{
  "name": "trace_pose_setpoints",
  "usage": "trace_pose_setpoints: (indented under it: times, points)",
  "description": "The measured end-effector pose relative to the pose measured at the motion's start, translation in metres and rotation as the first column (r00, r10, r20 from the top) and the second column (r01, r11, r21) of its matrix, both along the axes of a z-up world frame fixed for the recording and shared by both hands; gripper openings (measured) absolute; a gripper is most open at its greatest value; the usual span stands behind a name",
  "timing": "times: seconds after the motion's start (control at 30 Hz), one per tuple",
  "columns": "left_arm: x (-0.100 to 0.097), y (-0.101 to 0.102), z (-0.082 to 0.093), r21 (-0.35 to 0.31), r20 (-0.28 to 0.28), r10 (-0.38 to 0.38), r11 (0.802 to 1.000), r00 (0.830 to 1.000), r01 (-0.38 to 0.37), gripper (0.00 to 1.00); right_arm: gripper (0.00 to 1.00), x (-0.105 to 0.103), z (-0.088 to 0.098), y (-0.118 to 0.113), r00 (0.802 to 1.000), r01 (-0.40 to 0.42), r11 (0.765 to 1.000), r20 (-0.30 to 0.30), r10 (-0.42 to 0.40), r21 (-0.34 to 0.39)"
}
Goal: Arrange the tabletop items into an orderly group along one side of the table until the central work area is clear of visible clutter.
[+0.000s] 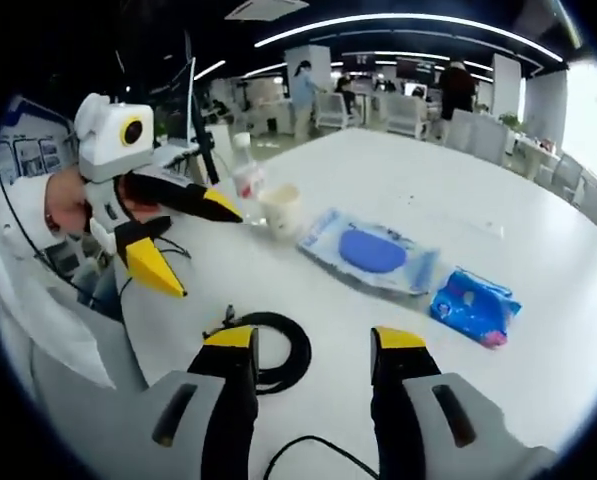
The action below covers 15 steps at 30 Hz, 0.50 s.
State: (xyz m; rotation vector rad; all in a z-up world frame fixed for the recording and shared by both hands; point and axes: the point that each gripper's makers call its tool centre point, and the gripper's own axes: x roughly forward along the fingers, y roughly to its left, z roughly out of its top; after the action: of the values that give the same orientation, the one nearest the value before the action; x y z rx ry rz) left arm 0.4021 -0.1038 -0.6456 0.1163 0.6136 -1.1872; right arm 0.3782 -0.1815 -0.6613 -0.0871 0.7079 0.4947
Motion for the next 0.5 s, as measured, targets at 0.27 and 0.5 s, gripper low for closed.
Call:
trace_pose_setpoints:
  times: [0.27, 0.5]
  points:
    - [0.002, -0.007, -0.036, 0.050, -0.044, -0.005, 0.999, 0.999, 0.007, 0.67, 0.42, 0.003, -0.034, 0.013, 0.998, -0.019, 0.999, -0.068, 0.016, -0.031]
    - [0.006, -0.007, -0.062, 0.107, -0.065, -0.003, 0.994, 0.998, 0.010, 0.65, 0.40, 0.003, -0.057, 0.013, 0.992, -0.021, 0.998, -0.123, 0.013, -0.059]
